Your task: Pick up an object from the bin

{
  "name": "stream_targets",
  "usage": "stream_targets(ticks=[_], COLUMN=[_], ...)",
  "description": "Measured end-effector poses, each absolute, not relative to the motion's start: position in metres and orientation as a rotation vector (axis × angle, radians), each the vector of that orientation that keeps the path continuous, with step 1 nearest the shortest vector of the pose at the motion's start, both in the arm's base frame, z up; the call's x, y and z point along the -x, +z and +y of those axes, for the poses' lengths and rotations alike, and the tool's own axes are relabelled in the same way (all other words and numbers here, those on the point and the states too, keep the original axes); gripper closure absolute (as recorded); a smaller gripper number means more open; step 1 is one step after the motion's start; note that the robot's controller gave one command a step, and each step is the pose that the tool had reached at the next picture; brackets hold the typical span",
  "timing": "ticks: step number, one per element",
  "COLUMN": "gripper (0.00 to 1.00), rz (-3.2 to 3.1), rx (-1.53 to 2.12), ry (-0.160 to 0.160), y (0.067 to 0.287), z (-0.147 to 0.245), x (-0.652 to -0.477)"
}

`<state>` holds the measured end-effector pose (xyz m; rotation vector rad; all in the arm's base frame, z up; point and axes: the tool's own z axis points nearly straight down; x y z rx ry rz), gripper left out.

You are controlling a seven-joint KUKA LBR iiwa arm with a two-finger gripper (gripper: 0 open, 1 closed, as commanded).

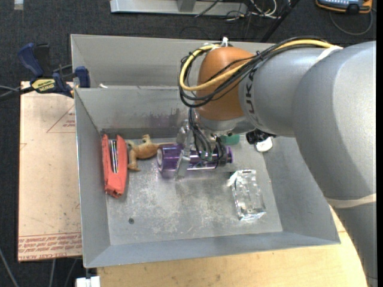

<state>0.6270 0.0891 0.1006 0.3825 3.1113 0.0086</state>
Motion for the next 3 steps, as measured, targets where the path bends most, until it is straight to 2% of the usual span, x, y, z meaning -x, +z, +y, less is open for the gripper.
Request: stream_targets(ticks=[1, 2, 3], gripper=[0.00, 1.00, 1.00], rz=[3.129, 3.099, 3.099], rx=[-0.299, -0.434, -0.434], ry=[0.005, 0.012, 0.012], y=[0.069, 0.071, 0.071], z=[0.091, 0.066, 0.066], x=[-0.609, -0.624, -0.624])
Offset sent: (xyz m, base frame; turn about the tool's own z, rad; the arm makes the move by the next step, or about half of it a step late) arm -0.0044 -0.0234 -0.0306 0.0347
